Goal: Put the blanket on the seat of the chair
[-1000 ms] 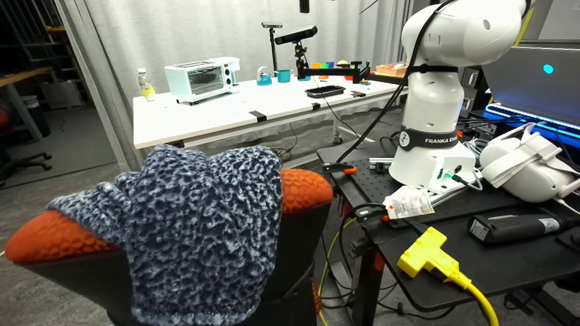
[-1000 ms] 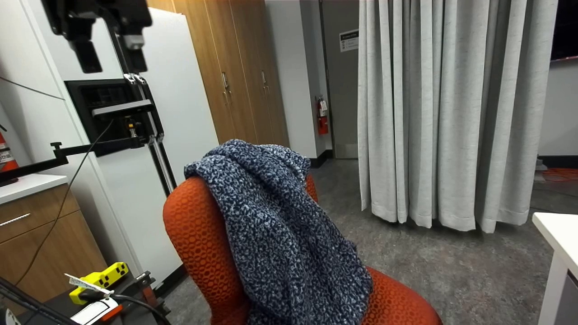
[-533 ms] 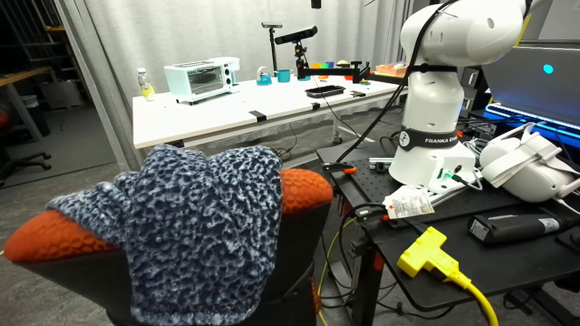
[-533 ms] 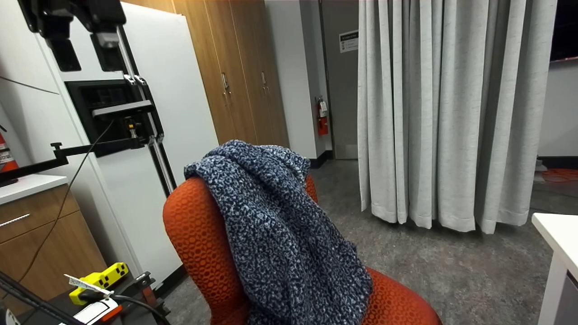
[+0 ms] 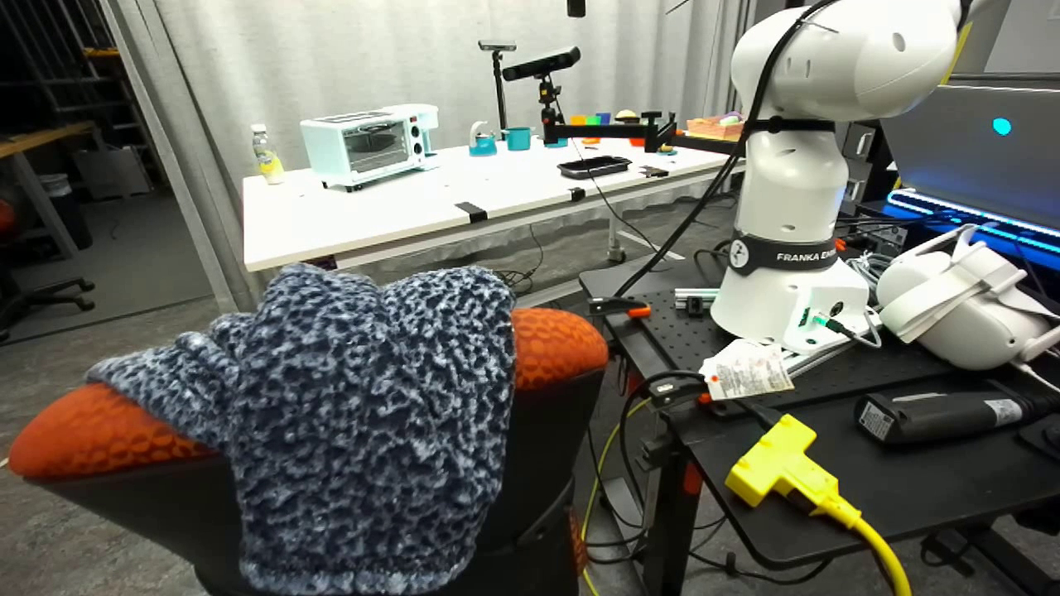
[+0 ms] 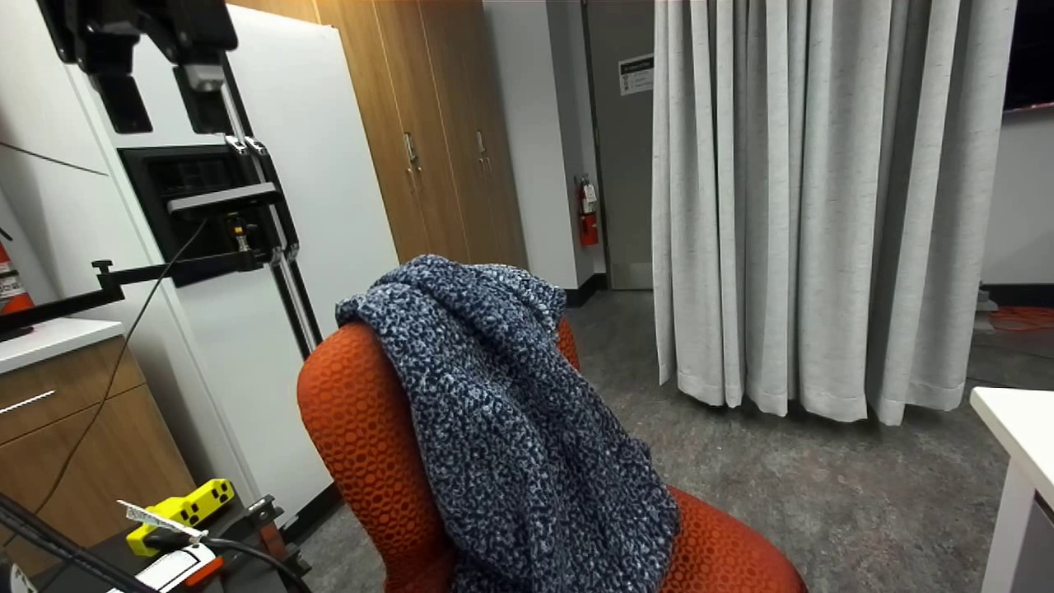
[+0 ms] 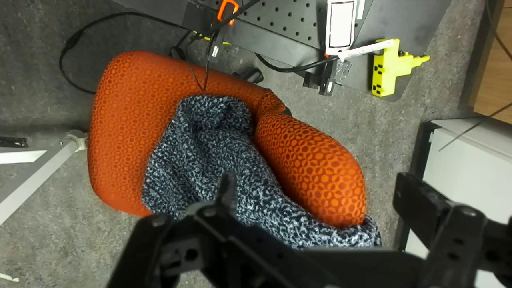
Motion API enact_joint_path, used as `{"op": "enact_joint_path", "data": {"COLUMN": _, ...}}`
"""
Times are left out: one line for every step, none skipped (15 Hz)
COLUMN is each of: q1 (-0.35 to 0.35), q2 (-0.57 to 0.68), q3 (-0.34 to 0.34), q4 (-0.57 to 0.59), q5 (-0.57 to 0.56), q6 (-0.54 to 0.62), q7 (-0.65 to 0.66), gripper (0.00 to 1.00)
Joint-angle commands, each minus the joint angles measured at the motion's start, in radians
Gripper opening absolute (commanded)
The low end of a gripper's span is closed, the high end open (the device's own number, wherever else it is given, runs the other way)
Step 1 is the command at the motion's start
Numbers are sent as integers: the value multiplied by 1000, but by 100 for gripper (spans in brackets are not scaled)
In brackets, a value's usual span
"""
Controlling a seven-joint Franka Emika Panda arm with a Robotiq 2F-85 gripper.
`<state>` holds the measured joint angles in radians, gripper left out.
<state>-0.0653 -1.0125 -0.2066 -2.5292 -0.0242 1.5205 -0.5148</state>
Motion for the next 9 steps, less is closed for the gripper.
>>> {"op": "enact_joint_path", "data": {"q1": 107, "q2": 37, "q3": 22, "q4": -20, "q5": 7, "q6": 115, "q7": 4, "gripper": 100}}
{"op": "enact_joint_path", "data": {"q1": 135, "q2": 53, "q3": 31, "q4": -29, "q5": 19, "q6": 159, "q7": 1, "gripper": 100}}
{"op": "enact_joint_path", "data": {"q1": 166, "q2": 77, "q3": 40, "q4": -42, "q5": 34, "q6": 219, "q7": 1, "gripper": 100}}
{"op": "enact_joint_path", "data": {"q1": 192, "q2": 103, "q3": 47, "q4": -50, "q5": 45, "q6": 269, "q7": -2, "gripper": 100}}
{"op": "enact_joint_path", "data": {"q1": 222, "q2": 133, "q3": 58, "q4": -59, "q5": 62, "q6": 318, "q7": -1, "gripper": 100}}
{"op": "enact_joint_path", "data": {"q1": 265, "q2": 174, "q3": 94, "q4": -29, "q5": 97, "q6": 338, "q7": 24, "gripper": 100}}
{"op": "enact_joint_path", "data": {"q1": 295, "q2": 208, "q3": 112, "q4": -32, "q5": 117, "q6": 382, "q7": 22, "gripper": 100}}
{"op": "enact_joint_path", "data": {"q1": 320, "q2": 243, "q3": 131, "q4": -27, "q5": 135, "q6": 417, "q7": 22, "gripper": 100}}
{"op": "enact_joint_path", "data": {"q1": 350, "q2": 282, "q3": 149, "q4": -20, "q5": 156, "q6": 451, "q7": 19, "gripper": 100}}
